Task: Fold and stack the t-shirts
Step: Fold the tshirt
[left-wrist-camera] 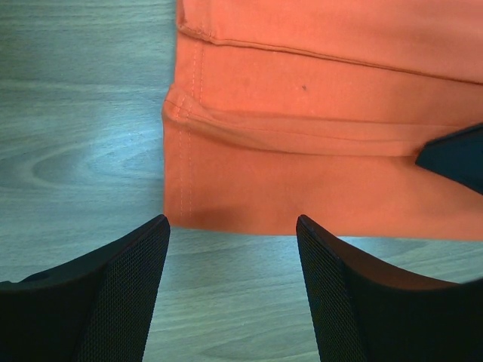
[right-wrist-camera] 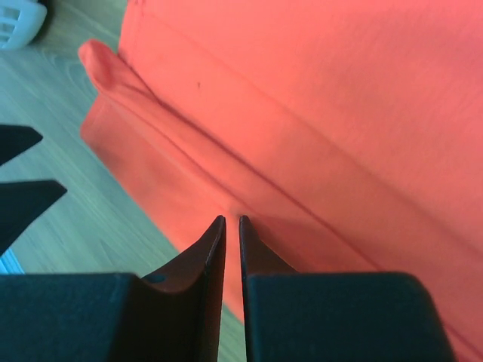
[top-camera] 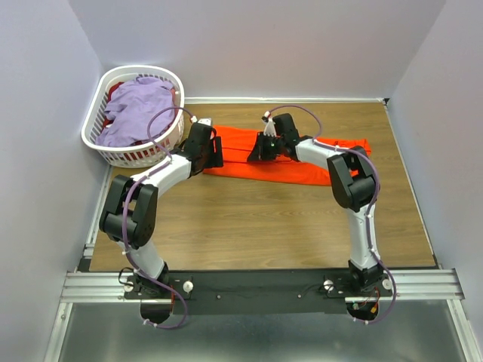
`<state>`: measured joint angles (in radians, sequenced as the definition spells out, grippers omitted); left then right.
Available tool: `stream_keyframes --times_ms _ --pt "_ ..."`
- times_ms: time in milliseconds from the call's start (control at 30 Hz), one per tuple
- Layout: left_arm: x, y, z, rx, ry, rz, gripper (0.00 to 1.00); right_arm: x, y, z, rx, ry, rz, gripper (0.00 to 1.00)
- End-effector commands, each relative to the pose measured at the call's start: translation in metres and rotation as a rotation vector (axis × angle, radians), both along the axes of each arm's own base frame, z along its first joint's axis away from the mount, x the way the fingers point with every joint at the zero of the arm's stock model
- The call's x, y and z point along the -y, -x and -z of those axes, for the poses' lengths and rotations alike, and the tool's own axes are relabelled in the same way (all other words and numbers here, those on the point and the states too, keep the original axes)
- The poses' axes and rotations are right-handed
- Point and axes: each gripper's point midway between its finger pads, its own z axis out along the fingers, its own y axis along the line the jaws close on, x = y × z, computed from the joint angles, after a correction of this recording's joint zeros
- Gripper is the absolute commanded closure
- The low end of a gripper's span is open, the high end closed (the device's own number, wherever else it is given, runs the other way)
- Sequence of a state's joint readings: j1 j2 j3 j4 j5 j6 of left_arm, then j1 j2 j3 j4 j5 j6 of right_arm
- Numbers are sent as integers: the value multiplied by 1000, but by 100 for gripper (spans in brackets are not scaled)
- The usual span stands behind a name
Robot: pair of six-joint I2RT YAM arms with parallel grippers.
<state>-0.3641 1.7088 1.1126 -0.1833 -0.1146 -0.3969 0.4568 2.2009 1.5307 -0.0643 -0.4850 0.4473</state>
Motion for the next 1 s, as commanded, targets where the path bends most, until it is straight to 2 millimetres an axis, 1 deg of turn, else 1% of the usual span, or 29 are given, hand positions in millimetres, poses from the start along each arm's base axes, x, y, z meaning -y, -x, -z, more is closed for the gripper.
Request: stream_keyframes --times_ms 0,233,367,500,567,600,667,700,733,800,833,867,900,933,967 --pt "3 0 -3 -2 4 0 24 -6 -11 15 10 9 3 82" --pt "3 2 -6 0 -4 7 24 0 -24 27 42 58 32 81" --pt "6 4 -7 2 -5 16 24 14 -44 28 85 105 94 81" --pt "14 4 -8 1 6 33 24 26 -63 20 135 132 137 80" --pt "16 1 -9 4 11 38 24 29 -67 14 157 137 140 77" --pt "19 -3 -13 13 17 41 24 29 -68 7 173 138 138 76" --pt "21 -7 -12 10 17 42 25 30 -67 1 184 139 136 74" --pt "21 -9 -12 9 15 41 31 30 -66 -2 189 138 132 73" --pt "24 -15 -17 22 20 43 33 32 -63 -7 193 135 131 73" --pt "30 -20 -9 1 26 57 42 36 -60 -10 196 145 146 73" --pt "34 -26 -14 10 33 63 45 40 -60 -18 208 146 157 73" --pt "35 -27 -3 -14 28 67 45 45 -55 -13 196 162 165 73" --pt "38 -27 0 -28 31 74 46 50 -53 -13 193 168 179 73" --pt "40 -29 2 -34 31 79 51 55 -52 -16 189 168 193 73" --pt "43 -30 7 -45 31 82 52 61 -47 -20 182 165 210 73"
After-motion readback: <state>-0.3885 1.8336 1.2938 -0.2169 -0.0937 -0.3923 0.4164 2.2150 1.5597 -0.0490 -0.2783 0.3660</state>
